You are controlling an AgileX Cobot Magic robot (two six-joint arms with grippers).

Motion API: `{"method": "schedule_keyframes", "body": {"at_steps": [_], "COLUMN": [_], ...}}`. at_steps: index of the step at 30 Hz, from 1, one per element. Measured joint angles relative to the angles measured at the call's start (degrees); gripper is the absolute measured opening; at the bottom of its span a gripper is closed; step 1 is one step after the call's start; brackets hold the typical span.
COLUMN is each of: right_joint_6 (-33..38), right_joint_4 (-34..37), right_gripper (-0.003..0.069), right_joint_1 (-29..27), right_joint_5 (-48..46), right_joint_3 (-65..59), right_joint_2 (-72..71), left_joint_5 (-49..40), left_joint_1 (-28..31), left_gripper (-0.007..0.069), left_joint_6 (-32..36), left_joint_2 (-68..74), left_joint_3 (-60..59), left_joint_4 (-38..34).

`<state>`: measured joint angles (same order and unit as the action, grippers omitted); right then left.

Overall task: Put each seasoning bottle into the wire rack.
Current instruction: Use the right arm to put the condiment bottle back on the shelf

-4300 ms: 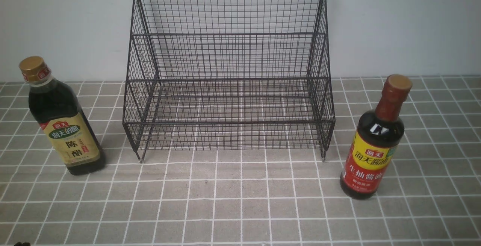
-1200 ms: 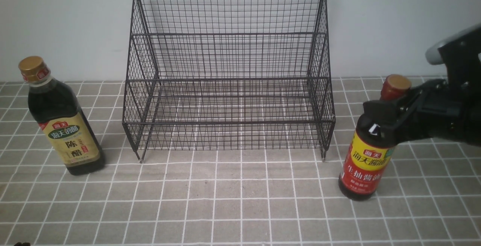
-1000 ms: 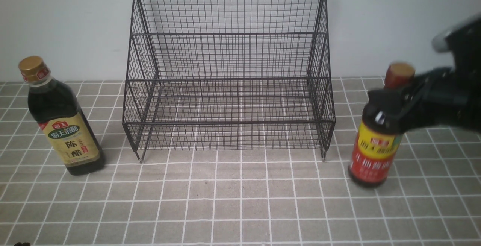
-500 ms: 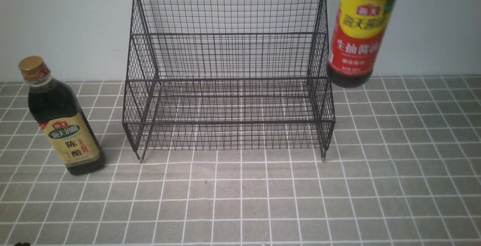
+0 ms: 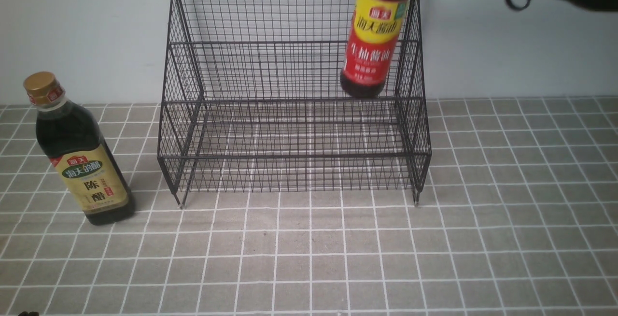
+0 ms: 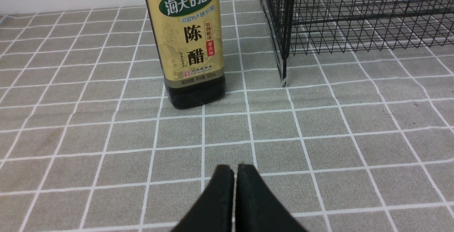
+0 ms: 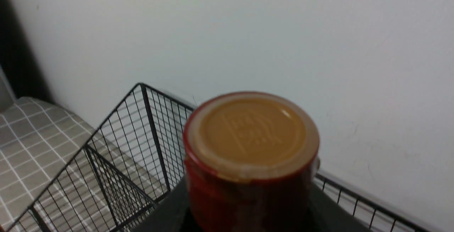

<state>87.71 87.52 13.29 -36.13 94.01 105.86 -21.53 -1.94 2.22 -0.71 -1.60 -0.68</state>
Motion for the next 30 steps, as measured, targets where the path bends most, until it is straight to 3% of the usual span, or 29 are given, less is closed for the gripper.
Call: {"method": "schedule_keyframes", "body": {"at_steps": [8,17,25,27,30], "right_joint_6": [-0.1,-6.3,-11.6,-15.7,-27.9], "right_joint_4": [-3.6,-10.3,-15.4,-19.2,-31.5], "right_gripper": [0.0279,0.0286,0.0495,0.0525,0.0539], "right_joint_1": [0.1,0.2,0.2,0.2,0.2], "right_joint_5": [-3.0,-5.4,-5.8,-5.9,-7.8], "right_joint_3": [0.0,1.4,1.2,1.2,1.2], "right_joint_2": [6.0,8.8,7.3,5.4,-0.1], "left_joint_5": [0.0,0.0,0.0,0.0,0.0], "left_joint_1": [0.0,0.0,0.0,0.0,0.0], "left_gripper": [-0.0007,-0.0007,-0.0007,-0.0007,-0.0007], "left_joint_6": [0.0,0.0,0.0,0.0,0.0], "left_joint_2": [0.0,0.0,0.0,0.0,0.0], "left_joint_3": [0.0,0.0,0.0,0.0,0.0], "left_joint_4": [0.0,0.0,0.0,0.0,0.0]}}
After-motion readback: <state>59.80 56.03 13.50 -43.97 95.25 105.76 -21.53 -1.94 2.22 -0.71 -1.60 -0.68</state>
